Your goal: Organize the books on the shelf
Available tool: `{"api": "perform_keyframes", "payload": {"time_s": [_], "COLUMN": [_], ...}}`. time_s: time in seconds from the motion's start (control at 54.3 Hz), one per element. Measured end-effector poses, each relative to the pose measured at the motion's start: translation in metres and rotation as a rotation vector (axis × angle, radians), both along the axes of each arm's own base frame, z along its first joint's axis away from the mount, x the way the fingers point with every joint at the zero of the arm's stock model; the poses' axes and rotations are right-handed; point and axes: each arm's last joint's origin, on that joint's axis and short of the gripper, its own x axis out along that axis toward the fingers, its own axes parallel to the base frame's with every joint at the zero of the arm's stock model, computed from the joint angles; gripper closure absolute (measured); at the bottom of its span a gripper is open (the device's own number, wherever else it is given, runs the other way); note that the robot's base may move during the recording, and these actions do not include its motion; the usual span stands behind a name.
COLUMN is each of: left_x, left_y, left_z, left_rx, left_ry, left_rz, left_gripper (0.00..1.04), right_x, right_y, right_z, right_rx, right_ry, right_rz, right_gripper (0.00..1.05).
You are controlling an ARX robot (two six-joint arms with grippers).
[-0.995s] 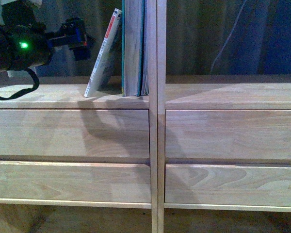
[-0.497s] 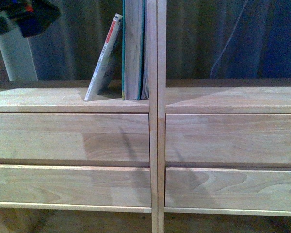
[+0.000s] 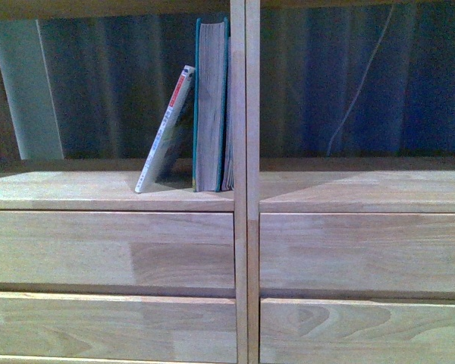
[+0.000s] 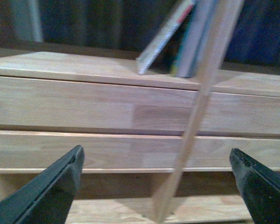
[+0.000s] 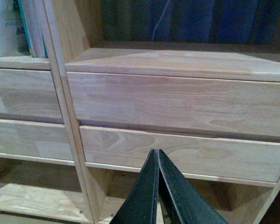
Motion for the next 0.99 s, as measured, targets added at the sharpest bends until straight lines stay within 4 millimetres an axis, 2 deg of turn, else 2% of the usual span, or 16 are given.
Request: {"api": "perform_keyframes", "payload": {"time_s": [0.055, 0.111, 0.147, 0.258, 0.46, 0.497, 0.534, 0.718, 0.829, 0.995], "left_x": [0.0, 0.0, 0.0, -0.001, 0.0, 0.0, 0.0, 0.0, -0.001, -0.001], "left_y": [-0.002, -0.004, -0.006, -0.015, -0.015, -0.015, -0.015, -0.015, -0.015, -0.015], "left_z": [-0.006, -0.01, -0.011, -0.016, -0.025, -0.026, -0.027, -0.031, -0.041, -0.04], "left_rx": [0.042, 0.062, 0.065, 0.076, 0.078, 0.081, 0.081, 0.081, 0.082, 0.082], "left_ry": [0.01, 0.008, 0.01, 0.004, 0.013, 0.013, 0.014, 0.011, 0.01, 0.006], "left_rz": [0.13, 0.184, 0.212, 0.169, 0.175, 0.175, 0.175, 0.174, 0.175, 0.175], "left_gripper": [0.3, 0.44, 0.49, 0.68, 1.02, 1.02, 1.02, 1.02, 1.02, 1.02], "right_x": [0.0, 0.0, 0.0, 0.0, 0.0, 0.0, 0.0, 0.0, 0.0, 0.0], "right_y": [0.0, 0.0, 0.0, 0.0, 0.0, 0.0, 0.0, 0.0, 0.0, 0.0], "right_z": [0.0, 0.0, 0.0, 0.0, 0.0, 0.0, 0.0, 0.0, 0.0, 0.0], "right_rx": [0.0, 0.0, 0.0, 0.0, 0.0, 0.0, 0.0, 0.0, 0.0, 0.0], "right_ry": [0.0, 0.0, 0.0, 0.0, 0.0, 0.0, 0.0, 0.0, 0.0, 0.0], "right_rz": [-0.003, -0.003, -0.003, -0.004, -0.003, -0.003, -0.003, -0.003, -0.003, -0.003], "right_gripper": [0.84, 0.7, 0.65, 0.47, 0.14, 0.07, 0.06, 0.07, 0.07, 0.07]}}
